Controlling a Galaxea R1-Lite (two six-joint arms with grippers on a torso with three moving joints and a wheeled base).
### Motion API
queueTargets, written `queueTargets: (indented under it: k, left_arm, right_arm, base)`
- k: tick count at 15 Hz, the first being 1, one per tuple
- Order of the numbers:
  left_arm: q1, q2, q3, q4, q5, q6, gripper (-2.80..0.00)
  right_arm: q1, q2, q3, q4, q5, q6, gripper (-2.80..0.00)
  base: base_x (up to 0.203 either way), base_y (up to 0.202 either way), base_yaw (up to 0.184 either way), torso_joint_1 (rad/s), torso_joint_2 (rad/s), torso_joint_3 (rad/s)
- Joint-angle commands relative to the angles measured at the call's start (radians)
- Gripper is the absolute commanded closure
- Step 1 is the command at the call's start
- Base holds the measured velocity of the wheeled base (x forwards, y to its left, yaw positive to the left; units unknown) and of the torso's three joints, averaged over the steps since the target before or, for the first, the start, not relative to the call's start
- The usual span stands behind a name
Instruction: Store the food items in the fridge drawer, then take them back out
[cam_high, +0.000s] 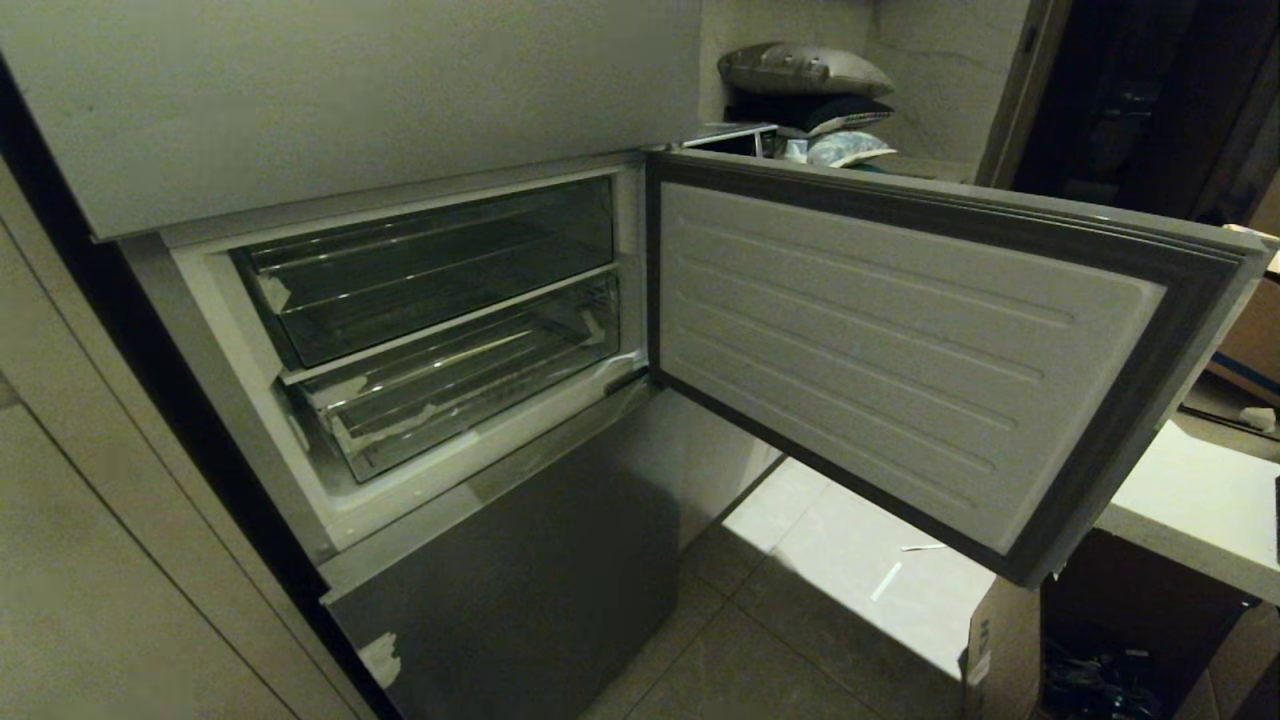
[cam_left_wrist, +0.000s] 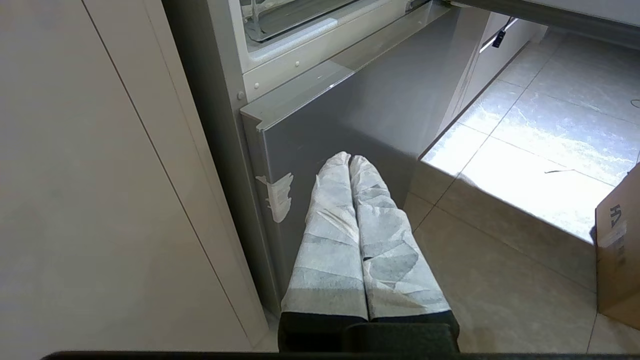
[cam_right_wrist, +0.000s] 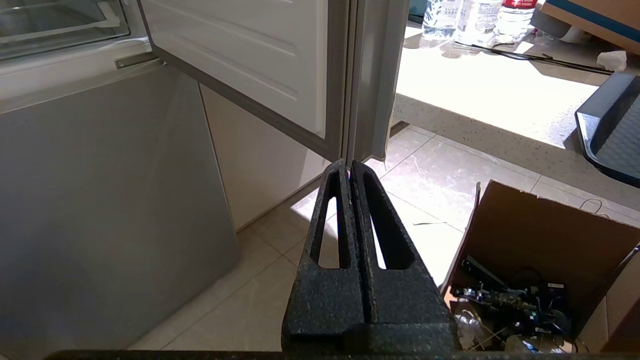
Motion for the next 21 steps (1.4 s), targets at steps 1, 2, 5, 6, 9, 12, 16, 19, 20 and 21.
queueTargets:
  k: [1,2,5,6,9,12,16,19,20,21]
  left_arm:
    - [-0.001,0.001,0.0,0.001,0.0,0.0,0.0]
    - [0.0,0.001,0.0,0.001,0.0,0.0,0.0]
    - [0.0,0.001,0.0,0.001,0.0,0.0,0.0]
    - [0.0,0.001,0.0,0.001,0.0,0.0,0.0]
    - [0.0,0.001,0.0,0.001,0.0,0.0,0.0]
    - [-0.001,0.001,0.0,0.001,0.0,0.0,0.0]
    - [0.0,0.001,0.0,0.001,0.0,0.0,0.0]
    - [0.0,0.001,0.0,0.001,0.0,0.0,0.0]
    - [0.0,0.001,0.0,0.001,0.0,0.0,0.0]
    - [0.0,0.001,0.0,0.001,0.0,0.0,0.0]
  right_arm:
    - [0.0,0.0,0.029,-0.001,0.0,-0.001,0.0]
    - [0.0,0.001,0.029,-0.001,-0.002,-0.006,0.0]
    - [0.0,0.001,0.029,-0.001,-0.002,-0.007,0.0]
    - [0.0,0.0,0.029,-0.001,-0.002,-0.009,0.0]
    - [0.0,0.001,0.029,-0.001,-0.002,-0.004,0.0]
    - [0.0,0.0,0.029,-0.001,-0.002,-0.003,0.0]
    - [0.0,0.0,0.028,-0.001,-0.002,-0.003,0.0]
    - [0.0,0.0,0.029,-0.001,-0.002,-0.003,0.0]
    - [0.0,0.001,0.028,-0.001,-0.002,-0.003,0.0]
    - [0.0,0.001,0.028,-0.001,-0.002,-0.003,0.0]
  base:
    - [0.0,0.0,0.0,0.0,0.0,0.0]
    - [0.0,0.0,0.0,0.0,0.0,0.0]
    - [0.0,0.0,0.0,0.0,0.0,0.0]
    - [0.0,-0.006,0.079,0.002,0.0,0.001]
    - [0.002,-0.006,0.166,0.006,0.0,0.0]
    - [0.001,-0.008,0.177,0.003,0.0,0.002]
    - [0.001,-0.008,0.175,0.005,0.0,0.002]
    - [0.002,-0.009,0.175,0.002,0.0,0.001]
    - [0.003,-0.007,0.176,0.002,0.01,-0.002]
    - [0.0,-0.007,0.178,0.0,0.0,0.002]
